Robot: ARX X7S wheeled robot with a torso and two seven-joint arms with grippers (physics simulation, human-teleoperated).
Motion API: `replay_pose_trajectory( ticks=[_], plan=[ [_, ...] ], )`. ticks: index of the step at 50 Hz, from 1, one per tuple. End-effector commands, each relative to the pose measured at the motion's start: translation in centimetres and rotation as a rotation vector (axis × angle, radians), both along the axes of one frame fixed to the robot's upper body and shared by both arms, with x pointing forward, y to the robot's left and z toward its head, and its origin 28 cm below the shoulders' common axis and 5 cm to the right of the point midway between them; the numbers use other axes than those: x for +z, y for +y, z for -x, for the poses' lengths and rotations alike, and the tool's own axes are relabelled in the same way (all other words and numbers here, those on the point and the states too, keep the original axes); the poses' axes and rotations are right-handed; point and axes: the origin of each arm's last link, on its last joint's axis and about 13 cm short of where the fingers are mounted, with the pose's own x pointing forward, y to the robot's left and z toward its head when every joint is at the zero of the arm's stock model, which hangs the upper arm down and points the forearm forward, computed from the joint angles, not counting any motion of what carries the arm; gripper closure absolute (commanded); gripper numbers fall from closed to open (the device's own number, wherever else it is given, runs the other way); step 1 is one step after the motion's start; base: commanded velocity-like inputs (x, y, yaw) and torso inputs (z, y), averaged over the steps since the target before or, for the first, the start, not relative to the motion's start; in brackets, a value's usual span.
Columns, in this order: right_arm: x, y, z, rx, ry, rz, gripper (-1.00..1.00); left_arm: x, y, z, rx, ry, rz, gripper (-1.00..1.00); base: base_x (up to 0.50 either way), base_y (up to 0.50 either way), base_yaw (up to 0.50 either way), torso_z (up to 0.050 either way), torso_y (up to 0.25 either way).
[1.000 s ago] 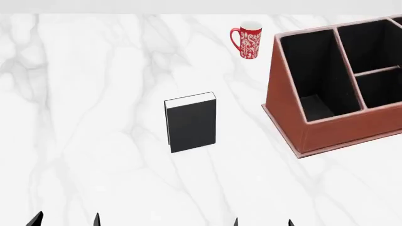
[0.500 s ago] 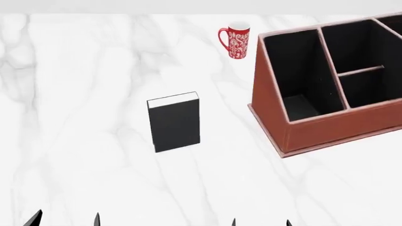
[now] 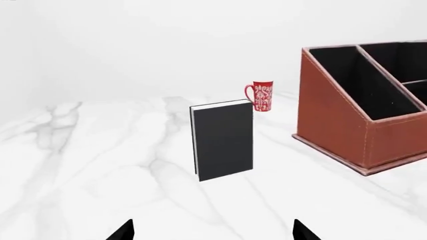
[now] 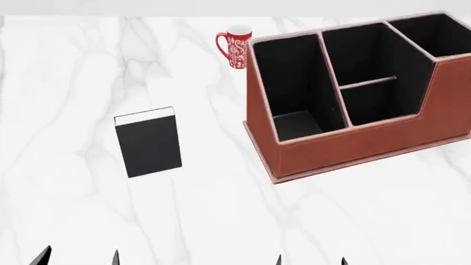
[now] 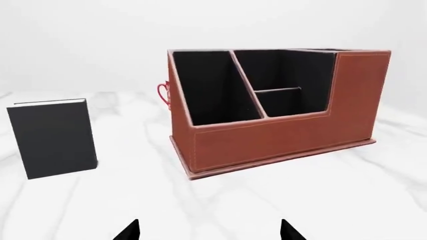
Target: Pick up the book and place it in the right compartment of the caddy.
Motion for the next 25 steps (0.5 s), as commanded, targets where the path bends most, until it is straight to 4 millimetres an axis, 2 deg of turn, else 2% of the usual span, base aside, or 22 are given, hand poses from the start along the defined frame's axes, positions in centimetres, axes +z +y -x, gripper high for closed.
replay_pose_trajectory(
  ticks=[1, 6, 9, 10, 12, 14, 16, 20, 24, 25],
  plan=[
    [0.0, 0.2, 0.1, -0.012, -0.004, 0.016, -1.00, 0.0, 0.1, 0.0, 0.004, -0.001, -0.005, -1.00, 0.00, 0.00, 0.00, 0.000, 0.000],
    [1.2, 0.3, 0.0, -0.005, 0.044, 0.016, -1.00, 0.5, 0.3, 0.1, 0.024, 0.003, -0.001, -1.00, 0.00, 0.00, 0.00, 0.000, 0.000],
    [3.3, 0.2, -0.2, -0.017, 0.035, 0.003, -1.00, 2.4, 0.8, 0.5, 0.078, -0.009, -0.005, -1.00, 0.00, 0.00, 0.00, 0.000, 0.000],
    [3.3, 0.2, -0.2, -0.017, 0.035, 0.003, -1.00, 2.4, 0.8, 0.5, 0.078, -0.009, -0.005, -1.00, 0.00, 0.00, 0.00, 0.000, 0.000],
    [4.9, 0.0, -0.5, -0.047, -0.009, 0.038, -1.00, 4.3, 1.8, 1.2, 0.151, -0.026, -0.038, -1.00, 0.00, 0.00, 0.00, 0.000, 0.000],
    [5.8, -0.1, -0.6, -0.044, -0.024, 0.030, -1.00, 5.0, 2.2, 1.6, 0.177, -0.035, -0.035, -1.00, 0.00, 0.00, 0.00, 0.000, 0.000],
    [7.6, -0.3, -0.9, -0.038, -0.041, 0.018, -1.00, 6.6, 3.2, 2.3, 0.243, -0.049, -0.051, -1.00, 0.00, 0.00, 0.00, 0.000, 0.000],
    [9.8, -0.6, -1.7, -0.051, -0.051, -0.003, -1.00, 8.9, 4.7, 3.3, 0.354, -0.079, -0.088, -1.00, 0.00, 0.00, 0.00, 0.000, 0.000],
    [11.3, -0.9, -2.2, -0.064, -0.067, -0.009, -1.00, 10.2, 6.4, 4.4, 0.467, -0.094, -0.061, -1.00, 0.00, 0.00, 0.00, 0.000, 0.000],
    [12.0, -0.9, -2.6, -0.070, -0.085, 0.002, -1.00, 10.7, 7.5, 5.2, 0.544, -0.098, -0.076, -1.00, 0.00, 0.00, 0.00, 0.000, 0.000]
  ],
)
